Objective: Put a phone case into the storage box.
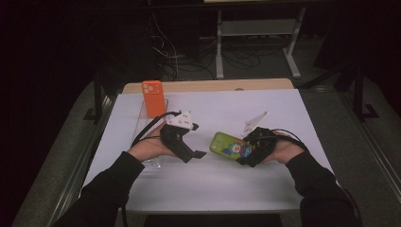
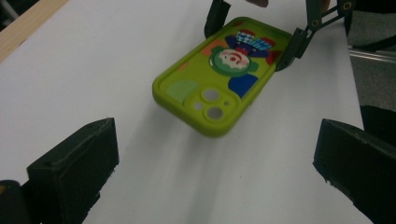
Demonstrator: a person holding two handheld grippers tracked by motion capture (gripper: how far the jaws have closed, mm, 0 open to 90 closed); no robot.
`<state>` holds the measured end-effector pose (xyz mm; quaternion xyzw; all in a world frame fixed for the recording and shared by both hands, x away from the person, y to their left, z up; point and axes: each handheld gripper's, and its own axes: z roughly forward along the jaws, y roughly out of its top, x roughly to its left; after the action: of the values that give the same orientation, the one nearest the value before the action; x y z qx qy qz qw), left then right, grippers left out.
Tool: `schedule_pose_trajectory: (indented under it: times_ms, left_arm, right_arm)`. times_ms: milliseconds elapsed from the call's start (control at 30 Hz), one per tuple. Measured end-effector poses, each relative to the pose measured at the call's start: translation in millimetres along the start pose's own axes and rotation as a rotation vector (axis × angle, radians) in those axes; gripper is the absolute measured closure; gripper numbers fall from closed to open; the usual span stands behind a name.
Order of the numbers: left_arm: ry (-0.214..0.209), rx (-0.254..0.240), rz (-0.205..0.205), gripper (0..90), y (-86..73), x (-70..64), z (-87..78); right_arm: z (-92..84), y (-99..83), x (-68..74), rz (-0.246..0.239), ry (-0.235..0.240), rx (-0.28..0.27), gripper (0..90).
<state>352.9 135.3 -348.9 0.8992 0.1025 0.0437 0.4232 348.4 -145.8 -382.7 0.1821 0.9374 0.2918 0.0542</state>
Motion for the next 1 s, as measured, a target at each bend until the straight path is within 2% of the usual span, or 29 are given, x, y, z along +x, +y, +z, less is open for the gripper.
schedule_pose_trajectory:
  times_ms: [100,233,500,633,700,767,833,933,1000]
  left_arm:
    - [-0.028,0.009,0.029,0.0,4.8,-2.0,1.7]
    - [-0.062,0.022,0.080,0.0,9.2,-5.5,4.0]
    - [-0.108,0.056,0.112,0.0,10.3,-9.6,11.2]
    - [-0.127,0.083,0.154,0.0,9.0,-10.0,17.0]
    - [-0.136,0.093,0.144,0.0,8.1,-11.9,19.6]
    - [-0.148,0.104,0.160,0.0,7.8,-12.3,22.6]
    - [-0.155,0.110,0.140,0.0,6.1,-14.9,26.4]
    - [-0.162,0.120,0.154,0.0,5.6,-14.4,29.2]
    - [-0.161,0.122,0.155,4.8,5.2,-14.3,29.9]
  right_arm:
    - [3.9,5.8,2.1,-0.034,0.030,-0.001,15.1]
    - [7.0,15.6,5.2,-0.064,0.046,0.008,15.1]
    - [5.7,37.5,17.2,-0.159,0.100,0.022,15.1]
    - [5.2,47.4,23.7,-0.192,0.125,0.021,15.1]
    - [6.2,51.4,25.5,-0.212,0.127,0.026,15.1]
    - [7.0,54.7,27.2,-0.219,0.135,0.028,15.1]
    - [7.2,57.6,28.6,-0.226,0.140,0.030,15.1]
    - [6.8,61.2,30.3,-0.240,0.145,0.030,15.1]
    - [6.1,62.6,30.9,-0.245,0.151,0.030,15.1]
